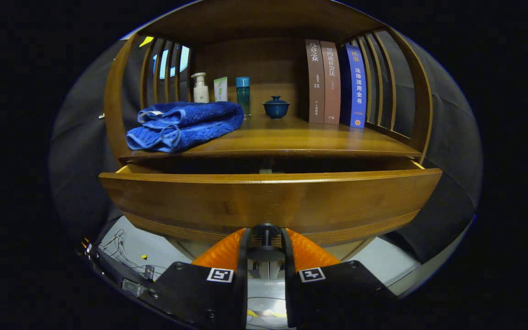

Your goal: Pull open the drawer, take out the items inside it, and place them on the countertop above the cabinet.

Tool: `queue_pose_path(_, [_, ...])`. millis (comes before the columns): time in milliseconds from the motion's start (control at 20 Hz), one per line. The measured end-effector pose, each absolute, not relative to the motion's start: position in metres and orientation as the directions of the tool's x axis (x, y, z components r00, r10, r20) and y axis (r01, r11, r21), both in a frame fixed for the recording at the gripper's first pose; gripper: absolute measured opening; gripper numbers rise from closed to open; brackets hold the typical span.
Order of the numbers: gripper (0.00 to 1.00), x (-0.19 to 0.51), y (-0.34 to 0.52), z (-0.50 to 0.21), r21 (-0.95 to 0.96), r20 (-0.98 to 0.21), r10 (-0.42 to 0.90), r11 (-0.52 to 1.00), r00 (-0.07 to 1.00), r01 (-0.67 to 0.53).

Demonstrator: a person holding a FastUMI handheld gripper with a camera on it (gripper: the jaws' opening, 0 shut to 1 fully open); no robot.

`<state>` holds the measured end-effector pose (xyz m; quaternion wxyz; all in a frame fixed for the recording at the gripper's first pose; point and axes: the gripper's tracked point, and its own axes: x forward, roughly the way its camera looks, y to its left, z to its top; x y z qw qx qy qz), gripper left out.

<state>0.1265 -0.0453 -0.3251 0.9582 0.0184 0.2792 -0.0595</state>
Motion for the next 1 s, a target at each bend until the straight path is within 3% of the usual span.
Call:
queue_pose_path(550, [0.37, 0.019, -0.032, -0.325, 0.058, -0.613, -0.082, 0.987, 0.786, 0.148])
queue_pose_path(1000, [0.37, -0.009, -0.025, -0.324, 0.081, -0.622, -0.038, 0.990, 0.782, 0.113])
